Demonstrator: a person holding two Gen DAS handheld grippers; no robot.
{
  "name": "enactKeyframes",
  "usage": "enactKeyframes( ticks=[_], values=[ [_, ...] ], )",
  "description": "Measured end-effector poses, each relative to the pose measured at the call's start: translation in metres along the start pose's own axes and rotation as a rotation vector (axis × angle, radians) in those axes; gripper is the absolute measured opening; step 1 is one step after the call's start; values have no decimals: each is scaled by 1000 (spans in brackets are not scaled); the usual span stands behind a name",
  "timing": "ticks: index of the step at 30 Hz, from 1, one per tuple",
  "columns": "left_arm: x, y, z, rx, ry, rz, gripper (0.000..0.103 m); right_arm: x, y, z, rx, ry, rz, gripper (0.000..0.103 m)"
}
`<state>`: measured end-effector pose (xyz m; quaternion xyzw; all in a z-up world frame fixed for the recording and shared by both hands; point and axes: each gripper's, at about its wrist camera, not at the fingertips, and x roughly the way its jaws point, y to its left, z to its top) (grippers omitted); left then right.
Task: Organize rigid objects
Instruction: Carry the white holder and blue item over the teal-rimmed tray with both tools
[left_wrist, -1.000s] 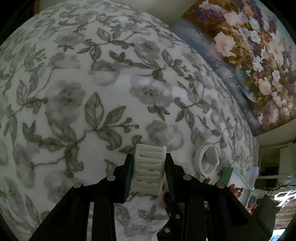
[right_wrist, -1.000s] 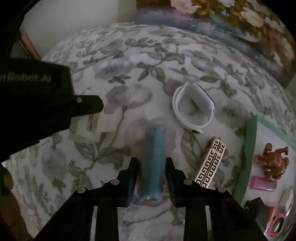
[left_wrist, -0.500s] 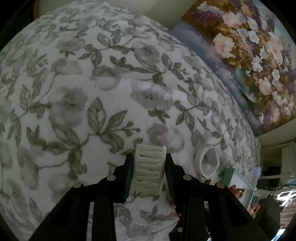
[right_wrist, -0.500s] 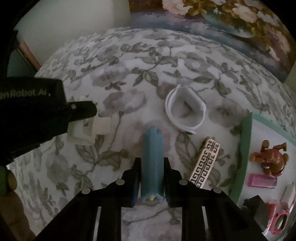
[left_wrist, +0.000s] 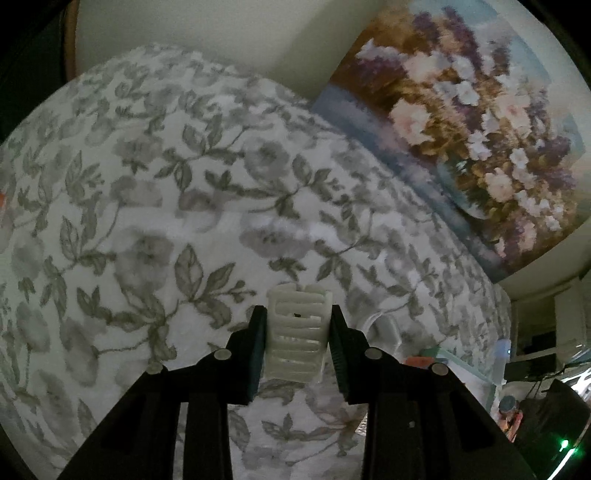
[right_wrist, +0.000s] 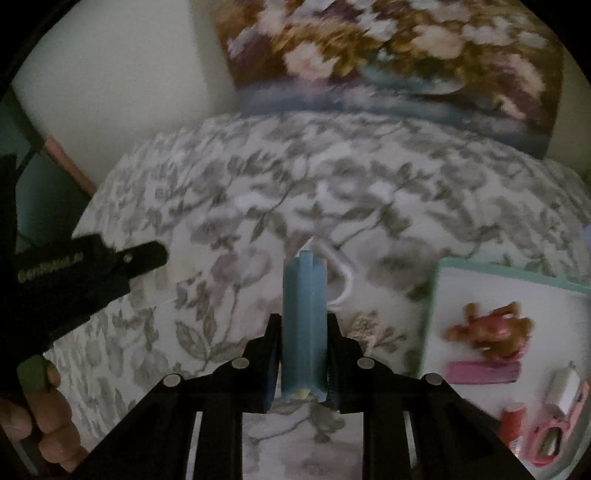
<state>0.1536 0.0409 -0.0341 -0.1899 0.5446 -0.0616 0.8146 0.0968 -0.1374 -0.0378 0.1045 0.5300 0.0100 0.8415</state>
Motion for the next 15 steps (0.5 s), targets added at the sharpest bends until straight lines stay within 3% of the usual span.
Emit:
enactKeyframes(
  ticks=[9,15],
  values=[
    [-30,-45,-9,91,-69,-39,34,-39,-52,12,122,-68,-31,23],
    [-34,-77,-19,157,-72,-57,34,-50,-86,13,172,-88,-61,23]
  ],
)
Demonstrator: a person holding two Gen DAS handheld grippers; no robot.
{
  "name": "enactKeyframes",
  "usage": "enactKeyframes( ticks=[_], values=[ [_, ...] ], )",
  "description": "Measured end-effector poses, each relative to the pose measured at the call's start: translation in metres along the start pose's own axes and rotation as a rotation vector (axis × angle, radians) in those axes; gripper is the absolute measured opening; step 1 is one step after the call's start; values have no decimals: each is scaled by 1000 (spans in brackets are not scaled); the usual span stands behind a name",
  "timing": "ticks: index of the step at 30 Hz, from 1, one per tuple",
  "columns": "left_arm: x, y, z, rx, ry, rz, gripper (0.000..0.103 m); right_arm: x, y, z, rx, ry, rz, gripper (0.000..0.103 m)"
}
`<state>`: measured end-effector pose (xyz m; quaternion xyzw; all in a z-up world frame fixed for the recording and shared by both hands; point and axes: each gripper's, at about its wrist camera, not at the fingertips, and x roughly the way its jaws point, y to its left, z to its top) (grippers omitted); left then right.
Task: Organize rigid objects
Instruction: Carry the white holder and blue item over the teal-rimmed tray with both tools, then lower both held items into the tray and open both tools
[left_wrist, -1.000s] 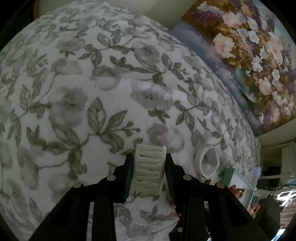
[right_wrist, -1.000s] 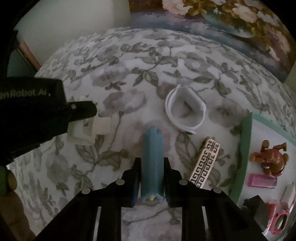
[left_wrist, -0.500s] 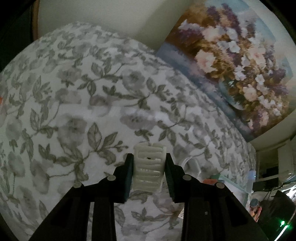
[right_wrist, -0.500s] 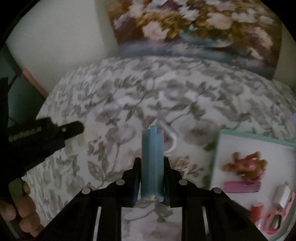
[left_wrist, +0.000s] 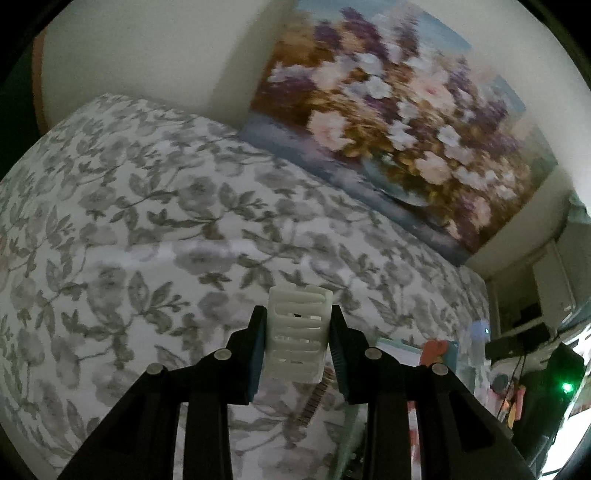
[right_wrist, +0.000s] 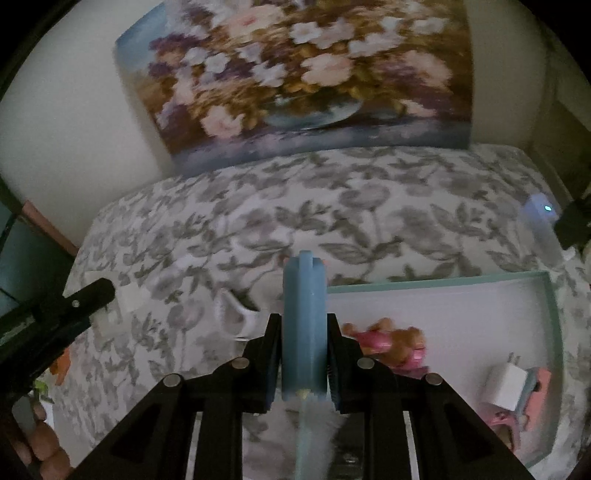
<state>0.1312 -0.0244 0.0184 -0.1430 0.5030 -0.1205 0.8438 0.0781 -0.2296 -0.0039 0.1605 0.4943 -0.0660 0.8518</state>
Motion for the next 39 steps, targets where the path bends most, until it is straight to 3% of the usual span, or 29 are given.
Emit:
enactKeyframes(
  ticks=[6,17,27,39],
  values=[
    [7,-38,-9,73,31,-23,34,-3,-38,2,73,-3,1,23],
    [33,-105,-43,222,125,-44,34,-3,-112,-5,188,31,-119,24],
    [65,-147,-84,350,228,-26,34,-3,-134,-8,218,40,-134,24],
    [93,-150,-102,351,312,5,34,17,-143,-18,237,104,-127,24]
  ],
)
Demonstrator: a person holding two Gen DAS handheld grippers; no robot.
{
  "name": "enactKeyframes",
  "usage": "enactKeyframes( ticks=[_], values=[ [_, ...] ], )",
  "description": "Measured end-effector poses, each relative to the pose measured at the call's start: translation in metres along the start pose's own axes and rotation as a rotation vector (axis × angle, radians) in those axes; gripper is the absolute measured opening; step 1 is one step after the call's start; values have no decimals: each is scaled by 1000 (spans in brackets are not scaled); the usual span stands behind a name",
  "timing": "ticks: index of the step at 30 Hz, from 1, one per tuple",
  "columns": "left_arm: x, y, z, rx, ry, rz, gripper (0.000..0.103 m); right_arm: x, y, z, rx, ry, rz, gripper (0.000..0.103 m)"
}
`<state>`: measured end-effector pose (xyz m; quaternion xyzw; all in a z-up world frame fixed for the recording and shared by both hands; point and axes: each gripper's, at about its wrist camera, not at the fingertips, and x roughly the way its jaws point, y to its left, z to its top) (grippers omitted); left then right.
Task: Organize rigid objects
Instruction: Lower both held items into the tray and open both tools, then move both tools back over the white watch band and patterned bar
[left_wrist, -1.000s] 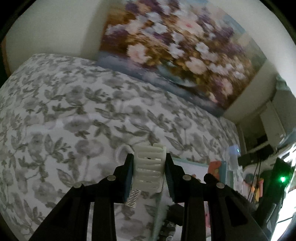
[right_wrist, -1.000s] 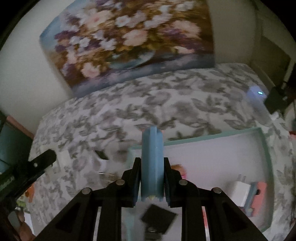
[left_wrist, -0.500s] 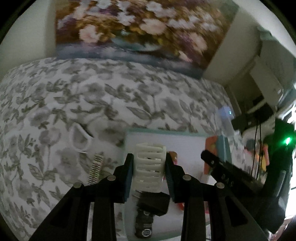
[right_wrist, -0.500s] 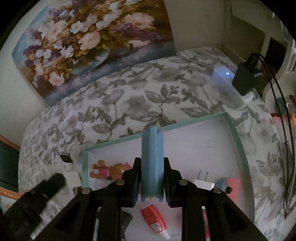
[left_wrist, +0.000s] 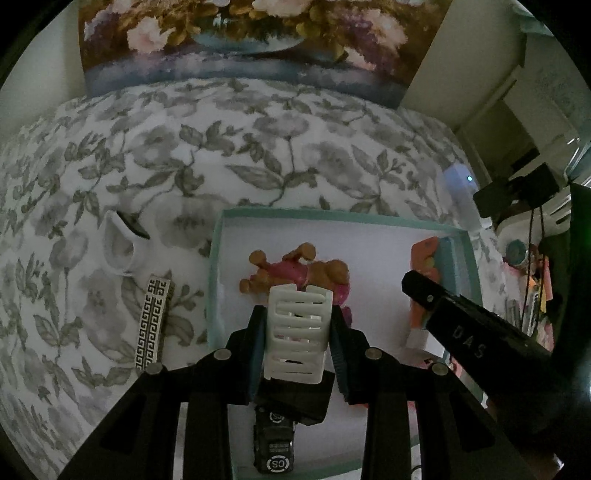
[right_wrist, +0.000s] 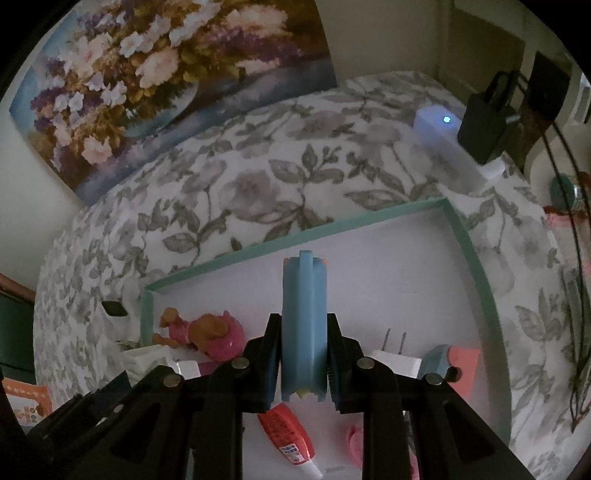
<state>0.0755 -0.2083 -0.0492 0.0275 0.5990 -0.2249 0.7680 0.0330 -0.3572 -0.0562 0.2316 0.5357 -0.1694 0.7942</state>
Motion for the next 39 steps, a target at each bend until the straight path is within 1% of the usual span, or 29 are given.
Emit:
enactKeyframes(
  ticks=[7,9,11,14,17,18,19,21,23,25,27,28,33,35,39],
  values=[
    [9,4,-1,-18,38,11,35,6,2,-2,-4,23,-12,25],
    [8,3,0,-13,39,6,44,3,2,-1,-3,16,-26,26],
    [5,3,1,-11,34,12,47,-3,3,1,-10,3,-29,27],
    [0,4,3,-15,29,3,50,-11,5,4,-20,-20,-52,33],
    [-9,7,6,-25,10,-4,54,-19,6,6,-17,-39,-47,38],
    [-13,9,8,-33,0,-8,56,-23,7,7,-16,-48,-46,40],
    [-18,12,9,-41,-11,-11,57,-24,8,7,-16,-54,-46,47],
    [-25,17,11,-59,-27,-8,59,-32,9,9,-15,-81,-50,56],
    [-31,24,13,-80,-44,2,60,-37,11,10,-16,-100,-54,60],
    [-36,33,15,-110,-62,11,62,-40,12,10,-21,-113,-63,71],
    [-40,42,17,-138,-74,21,73,-37,14,10,-28,-106,-69,73],
    [-40,47,17,-155,-79,24,74,-35,14,10,-29,-100,-71,75],
    [-34,69,16,-219,-68,54,81,-28,13,8,-26,-81,-74,85],
    [-30,75,15,-234,-62,75,81,-26,13,8,-26,-79,-78,88],
    [-26,85,14,-257,-61,102,83,-22,13,7,-29,-71,-87,100]
  ],
)
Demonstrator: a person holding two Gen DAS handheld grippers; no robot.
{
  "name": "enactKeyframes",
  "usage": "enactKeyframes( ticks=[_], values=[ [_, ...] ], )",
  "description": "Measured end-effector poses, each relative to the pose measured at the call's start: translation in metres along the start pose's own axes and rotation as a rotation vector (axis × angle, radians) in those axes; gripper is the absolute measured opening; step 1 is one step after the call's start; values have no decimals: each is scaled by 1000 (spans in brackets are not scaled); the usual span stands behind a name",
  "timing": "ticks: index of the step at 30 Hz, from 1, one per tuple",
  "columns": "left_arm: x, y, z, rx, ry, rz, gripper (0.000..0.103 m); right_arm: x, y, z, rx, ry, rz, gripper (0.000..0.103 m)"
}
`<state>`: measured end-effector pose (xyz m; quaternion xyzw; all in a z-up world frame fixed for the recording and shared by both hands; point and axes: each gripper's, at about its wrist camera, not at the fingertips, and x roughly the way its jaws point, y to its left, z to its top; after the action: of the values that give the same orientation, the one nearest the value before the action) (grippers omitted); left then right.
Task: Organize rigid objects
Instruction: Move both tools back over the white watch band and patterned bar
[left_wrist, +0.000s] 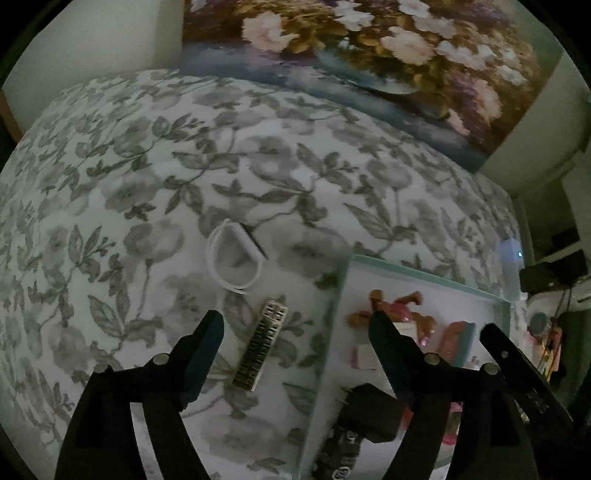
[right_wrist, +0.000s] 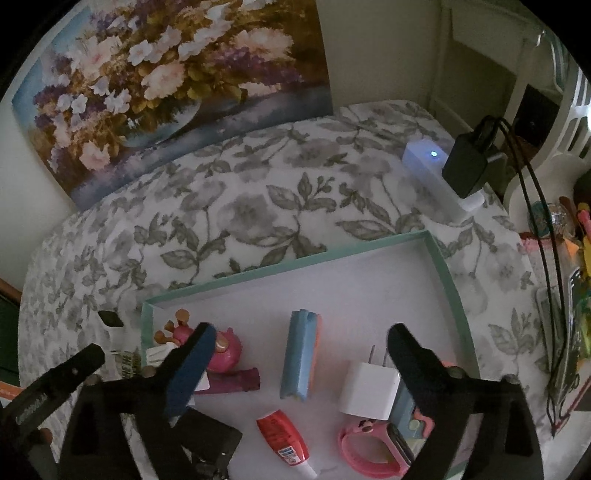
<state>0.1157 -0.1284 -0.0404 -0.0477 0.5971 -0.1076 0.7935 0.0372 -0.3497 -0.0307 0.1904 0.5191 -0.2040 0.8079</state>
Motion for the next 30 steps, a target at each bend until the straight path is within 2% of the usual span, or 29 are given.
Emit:
enactKeyframes(
  ticks=[4,12,19,23,30],
  values=[
    [6,6,-1,-16,0,26,92,5,0,-2,-1,14,-5,103],
    [15,14,-2,-39,0,76,93,10,0,-3,-7,30,-25,103],
    [8,20,1,-40,-35,104,93,9,8,-3,-22,39,-26,103],
    [4,27,5,-24,-32,107,93,8,20,-4,-38,55,-30,103],
    [-16,52,14,-41,-90,161,93,-1,53,-6,-97,44,4,103]
  ],
)
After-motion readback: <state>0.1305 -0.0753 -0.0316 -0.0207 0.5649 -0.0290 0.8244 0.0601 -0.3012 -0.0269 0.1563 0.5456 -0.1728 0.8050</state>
